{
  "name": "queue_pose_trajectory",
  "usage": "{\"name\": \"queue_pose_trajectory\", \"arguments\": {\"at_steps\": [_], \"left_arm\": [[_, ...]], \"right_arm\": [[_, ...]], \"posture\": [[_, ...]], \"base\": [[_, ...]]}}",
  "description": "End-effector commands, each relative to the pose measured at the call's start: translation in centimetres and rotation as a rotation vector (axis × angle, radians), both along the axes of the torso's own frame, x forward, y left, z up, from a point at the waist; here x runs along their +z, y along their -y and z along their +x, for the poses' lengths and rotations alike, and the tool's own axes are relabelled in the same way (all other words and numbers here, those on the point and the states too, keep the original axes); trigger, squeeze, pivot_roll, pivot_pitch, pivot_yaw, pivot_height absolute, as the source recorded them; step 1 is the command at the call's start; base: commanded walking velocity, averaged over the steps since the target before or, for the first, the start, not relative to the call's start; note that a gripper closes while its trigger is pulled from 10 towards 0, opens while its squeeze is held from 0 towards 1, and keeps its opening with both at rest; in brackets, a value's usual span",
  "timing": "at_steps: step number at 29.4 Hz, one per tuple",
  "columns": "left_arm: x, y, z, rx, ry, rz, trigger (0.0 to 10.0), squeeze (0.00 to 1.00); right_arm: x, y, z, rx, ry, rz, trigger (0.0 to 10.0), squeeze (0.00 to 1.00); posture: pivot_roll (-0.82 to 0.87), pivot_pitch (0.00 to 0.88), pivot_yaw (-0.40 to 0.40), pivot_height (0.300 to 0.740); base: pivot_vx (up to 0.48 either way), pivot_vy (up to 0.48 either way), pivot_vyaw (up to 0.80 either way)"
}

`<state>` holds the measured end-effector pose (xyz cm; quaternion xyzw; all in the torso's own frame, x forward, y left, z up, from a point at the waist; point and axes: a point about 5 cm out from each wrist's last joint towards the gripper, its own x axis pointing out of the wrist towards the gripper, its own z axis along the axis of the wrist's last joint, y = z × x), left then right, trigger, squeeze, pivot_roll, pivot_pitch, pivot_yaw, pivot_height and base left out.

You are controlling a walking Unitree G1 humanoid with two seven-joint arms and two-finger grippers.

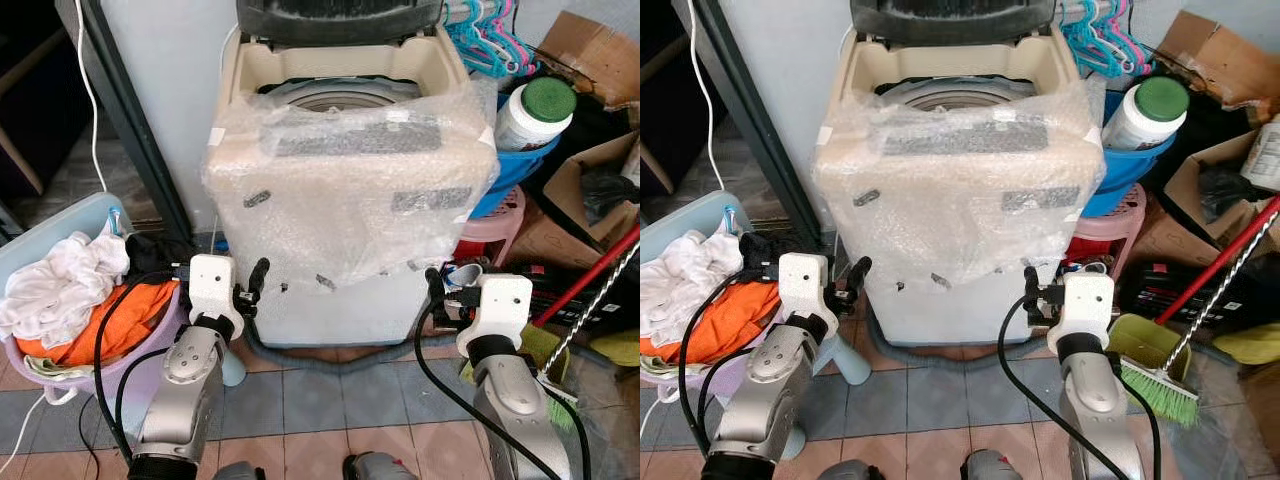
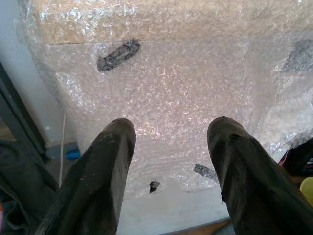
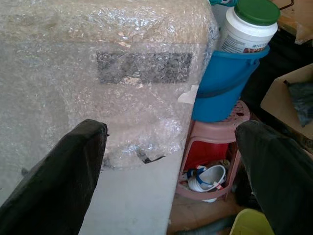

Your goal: Clothes washing

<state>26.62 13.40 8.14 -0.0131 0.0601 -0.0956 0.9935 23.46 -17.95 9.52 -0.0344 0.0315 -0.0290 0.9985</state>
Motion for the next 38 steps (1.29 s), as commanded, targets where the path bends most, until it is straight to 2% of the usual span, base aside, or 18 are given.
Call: {"name": "queue_pose_trajectory", "arguments": {"at_steps": [1, 4, 12, 38], "left_arm": [[0.3, 0.1, 0.0, -0.010, 0.007, -0.005, 10.0, 0.00], [0.3, -0.2, 0.3, 0.042, 0.001, 0.010, 10.0, 0.00], [0.1, -0.7, 0.3, 0.085, -0.010, 0.027, 10.0, 0.00], [0.0, -0.6, 0.3, 0.076, -0.021, 0.043, 10.0, 0.00]], "right_arm": [[-0.2, 0.2, 0.0, -0.007, -0.014, 0.001, 10.0, 0.00], [-0.1, -0.2, 0.2, 0.014, -0.016, 0.014, 10.0, 0.00], [-0.2, -1.0, 0.2, 0.075, -0.024, 0.024, 10.0, 0.00], [-0.1, -1.1, 0.6, 0.097, -0.026, 0.033, 10.0, 0.00]], "posture": [[-0.12, 0.042, 0.054, 0.740], [-0.11, 0.047, 0.052, 0.740], [-0.11, 0.050, 0.048, 0.740], [-0.10, 0.048, 0.045, 0.740]], "base": [[0.000, 0.000, -0.80], [0.000, 0.000, -0.27], [0.000, 0.000, 0.00], [0.000, 0.000, 0.00]]}}
